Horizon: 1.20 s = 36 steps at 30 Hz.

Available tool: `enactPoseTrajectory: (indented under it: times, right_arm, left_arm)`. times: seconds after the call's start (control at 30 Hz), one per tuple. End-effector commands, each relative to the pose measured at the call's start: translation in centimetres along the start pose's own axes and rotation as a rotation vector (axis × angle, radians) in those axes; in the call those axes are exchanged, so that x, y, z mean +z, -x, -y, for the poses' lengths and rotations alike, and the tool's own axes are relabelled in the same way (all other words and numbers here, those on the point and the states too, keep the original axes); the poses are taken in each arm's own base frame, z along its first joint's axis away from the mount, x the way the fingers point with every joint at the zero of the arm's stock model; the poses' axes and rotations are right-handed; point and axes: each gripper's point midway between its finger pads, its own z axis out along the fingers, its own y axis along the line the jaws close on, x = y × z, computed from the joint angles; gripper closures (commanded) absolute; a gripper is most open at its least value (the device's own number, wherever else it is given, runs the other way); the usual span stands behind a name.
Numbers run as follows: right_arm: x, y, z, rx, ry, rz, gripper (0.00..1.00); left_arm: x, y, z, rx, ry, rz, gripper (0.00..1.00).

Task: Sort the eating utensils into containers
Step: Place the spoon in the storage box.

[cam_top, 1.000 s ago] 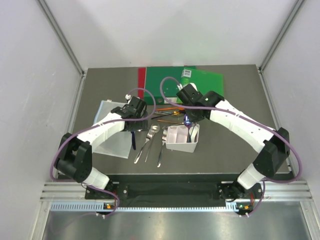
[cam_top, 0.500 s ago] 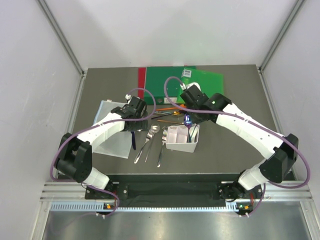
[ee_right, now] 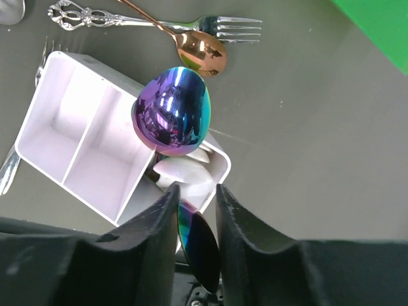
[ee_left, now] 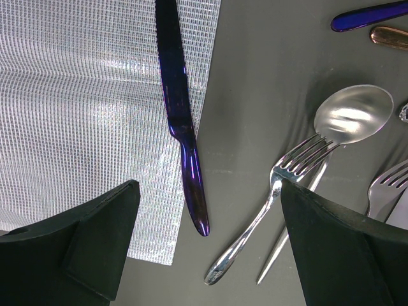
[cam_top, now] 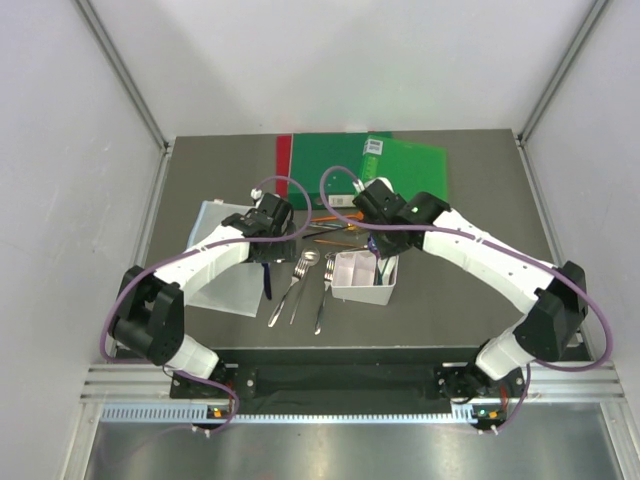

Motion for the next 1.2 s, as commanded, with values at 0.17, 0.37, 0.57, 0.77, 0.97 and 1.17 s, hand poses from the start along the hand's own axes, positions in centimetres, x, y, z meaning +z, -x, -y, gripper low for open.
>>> enactPoseTrajectory:
  times: [0.17, 0.37, 0.57, 0.77, 0.97, 1.17]
  right_arm:
    - [-1.1, 1.4, 0.0, 0.03, -0.002, 0.08, 0.59]
    - [-1.1, 2.1, 0.7, 0.017, -0.043, 0.112, 0.54]
    - [-1.1, 2.7, 0.9, 0.016, -0.06, 0.14, 0.47]
    - [-1.2, 4.0, 1.4, 0.023, -0.088, 0.197, 0.45]
    - [-2.8, 6.3, 2.5, 0.085, -0.105, 0.326, 0.4]
    - [-6.3, 9.4, 4.4, 0.199, -0.071, 0.537, 0.38]
  left_arm:
    - [0.0, 0.7, 0.3, -0.01, 0.003, 0.016, 0.04]
    - [0.0, 0.6, 0.2, -0.008, 0.003, 0.015, 0.04]
    - [0.0, 0.5, 0.2, -0.008, 0.004, 0.016, 0.04]
    - [0.1, 0.7, 0.3, -0.006, 0.003, 0.015, 0.04]
    - [-0.1, 0.7, 0.3, -0.009, 0.003, 0.02, 0.04]
    - [-0.2, 1.2, 0.5, -0.026, -0.006, 0.042, 0.03]
